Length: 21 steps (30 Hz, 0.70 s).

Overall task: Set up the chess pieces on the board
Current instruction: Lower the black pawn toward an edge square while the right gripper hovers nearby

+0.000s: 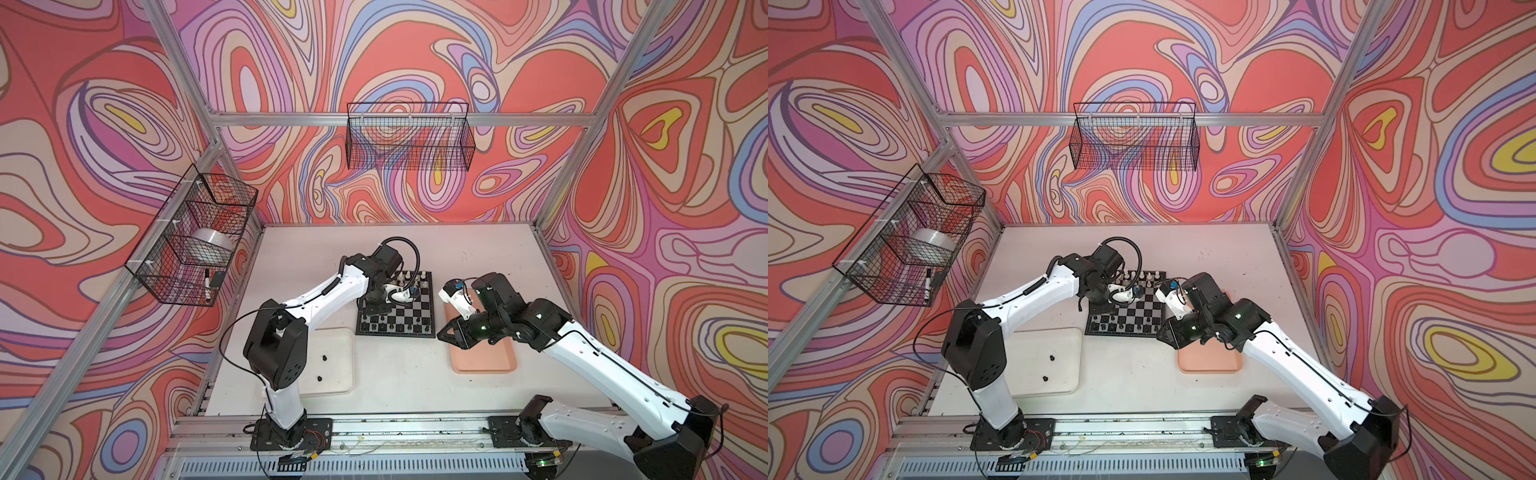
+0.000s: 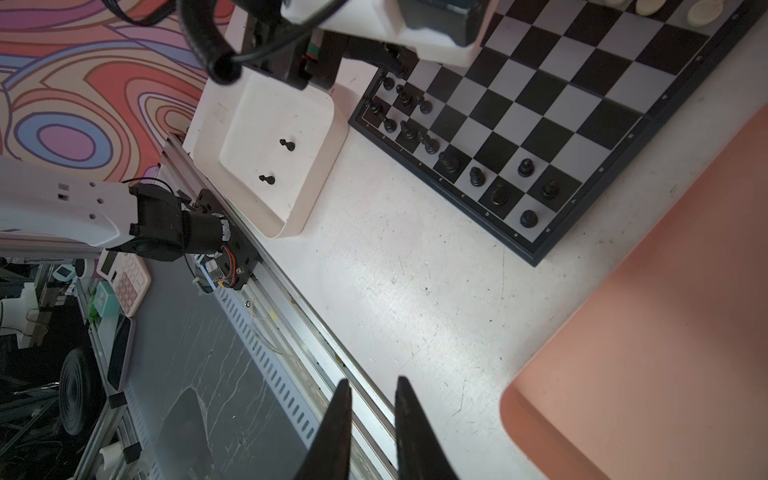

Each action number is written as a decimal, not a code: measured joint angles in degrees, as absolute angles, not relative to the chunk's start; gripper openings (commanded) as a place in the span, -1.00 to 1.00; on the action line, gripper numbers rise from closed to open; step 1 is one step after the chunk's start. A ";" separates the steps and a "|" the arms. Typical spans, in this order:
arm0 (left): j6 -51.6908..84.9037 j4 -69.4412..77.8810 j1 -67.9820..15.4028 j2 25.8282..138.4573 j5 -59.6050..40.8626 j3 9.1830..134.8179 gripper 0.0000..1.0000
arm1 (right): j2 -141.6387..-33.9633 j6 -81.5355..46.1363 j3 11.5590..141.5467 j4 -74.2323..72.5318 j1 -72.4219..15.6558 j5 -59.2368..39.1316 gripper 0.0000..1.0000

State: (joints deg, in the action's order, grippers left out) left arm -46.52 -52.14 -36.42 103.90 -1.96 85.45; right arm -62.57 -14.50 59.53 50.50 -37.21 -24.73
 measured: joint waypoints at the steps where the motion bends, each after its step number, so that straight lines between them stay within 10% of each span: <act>1: -46.48 -52.10 -36.51 104.66 -1.98 86.08 -0.77 | -62.35 -14.57 59.42 50.57 -37.21 -24.64 -0.61; 21: -46.28 -50.68 -39.68 112.20 -1.80 89.01 -0.78 | -60.51 -14.70 56.97 50.98 -37.21 -23.53 -0.61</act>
